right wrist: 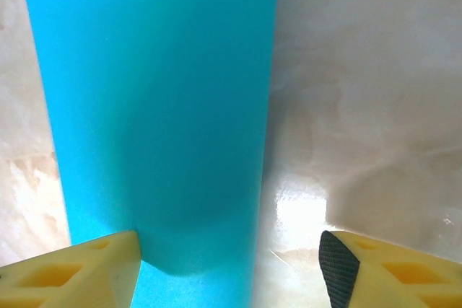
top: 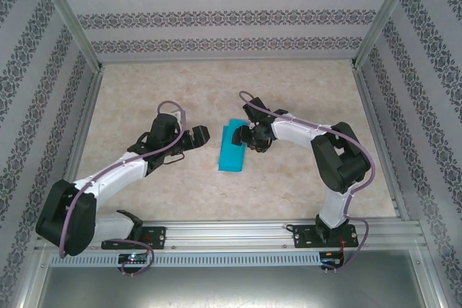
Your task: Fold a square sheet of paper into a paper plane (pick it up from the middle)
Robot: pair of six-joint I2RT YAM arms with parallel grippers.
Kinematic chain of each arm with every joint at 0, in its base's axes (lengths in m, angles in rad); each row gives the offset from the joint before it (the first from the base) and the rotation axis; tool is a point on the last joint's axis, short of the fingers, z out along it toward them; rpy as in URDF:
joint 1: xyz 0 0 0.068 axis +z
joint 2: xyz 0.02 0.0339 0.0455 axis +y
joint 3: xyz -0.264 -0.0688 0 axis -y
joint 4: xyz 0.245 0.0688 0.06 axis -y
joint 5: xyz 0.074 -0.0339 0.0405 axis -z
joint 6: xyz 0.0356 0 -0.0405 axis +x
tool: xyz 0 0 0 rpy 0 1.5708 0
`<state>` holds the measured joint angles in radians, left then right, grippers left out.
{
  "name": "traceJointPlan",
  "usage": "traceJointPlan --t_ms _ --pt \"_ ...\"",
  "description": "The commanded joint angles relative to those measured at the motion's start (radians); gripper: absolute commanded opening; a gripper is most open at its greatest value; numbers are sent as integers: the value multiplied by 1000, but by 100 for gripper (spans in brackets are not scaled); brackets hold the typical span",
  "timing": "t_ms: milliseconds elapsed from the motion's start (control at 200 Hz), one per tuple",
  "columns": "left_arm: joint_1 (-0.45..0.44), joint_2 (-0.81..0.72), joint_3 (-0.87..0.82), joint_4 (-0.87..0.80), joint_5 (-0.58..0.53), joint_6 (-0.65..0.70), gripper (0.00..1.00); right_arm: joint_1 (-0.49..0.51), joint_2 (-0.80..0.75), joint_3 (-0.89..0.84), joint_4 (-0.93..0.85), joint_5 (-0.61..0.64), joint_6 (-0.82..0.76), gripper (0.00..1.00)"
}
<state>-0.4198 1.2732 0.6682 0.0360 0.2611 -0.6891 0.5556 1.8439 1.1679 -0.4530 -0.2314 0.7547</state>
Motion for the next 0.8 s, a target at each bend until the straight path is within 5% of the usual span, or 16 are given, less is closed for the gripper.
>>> traceJointPlan --t_ms 0,794 --pt "-14 19 32 -7 34 8 89 21 36 35 -66 15 -54 70" --pt "-14 19 26 -4 38 8 81 26 83 85 -103 55 -8 79"
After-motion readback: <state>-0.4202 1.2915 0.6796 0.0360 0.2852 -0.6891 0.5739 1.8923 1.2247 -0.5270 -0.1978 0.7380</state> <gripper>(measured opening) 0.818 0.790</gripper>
